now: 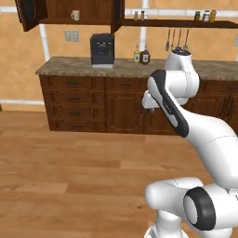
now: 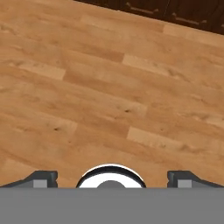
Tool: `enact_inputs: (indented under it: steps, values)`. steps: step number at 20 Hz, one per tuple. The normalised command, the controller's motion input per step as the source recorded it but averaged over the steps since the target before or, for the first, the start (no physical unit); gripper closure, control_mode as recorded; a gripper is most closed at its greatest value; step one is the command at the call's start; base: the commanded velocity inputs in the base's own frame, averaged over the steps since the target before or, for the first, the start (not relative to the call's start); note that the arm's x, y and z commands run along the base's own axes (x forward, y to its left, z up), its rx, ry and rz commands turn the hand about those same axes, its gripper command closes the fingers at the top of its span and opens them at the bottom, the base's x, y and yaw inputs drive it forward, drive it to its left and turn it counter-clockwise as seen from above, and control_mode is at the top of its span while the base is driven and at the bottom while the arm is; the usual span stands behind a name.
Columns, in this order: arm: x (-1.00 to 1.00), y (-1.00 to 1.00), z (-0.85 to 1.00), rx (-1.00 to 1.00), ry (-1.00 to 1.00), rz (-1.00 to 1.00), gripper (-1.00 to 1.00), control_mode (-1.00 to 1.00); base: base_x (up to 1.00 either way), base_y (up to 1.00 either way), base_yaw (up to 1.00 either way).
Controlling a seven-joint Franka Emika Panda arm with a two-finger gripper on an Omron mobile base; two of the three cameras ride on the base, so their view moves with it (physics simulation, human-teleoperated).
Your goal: Gather all objects into one cabinet and sort the glasses and bowls to opposite sides.
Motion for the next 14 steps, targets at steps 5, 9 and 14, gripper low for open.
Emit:
enact_inputs:
  steps: [5,9,14]
  values:
    - [0.00,0.00,0.00,0.00,0.00,0.00,-1.00,1.00,1.00,0.88,-0.10]
    - [0.00,0.00,0.00,0.00,0.00,0.00,-1.00,1.00,1.00,0.72,-0.12]
    - [0.00,0.00,0.00,0.00,0.00,0.00,-1.00,1.00,1.00,0.53,-0.13]
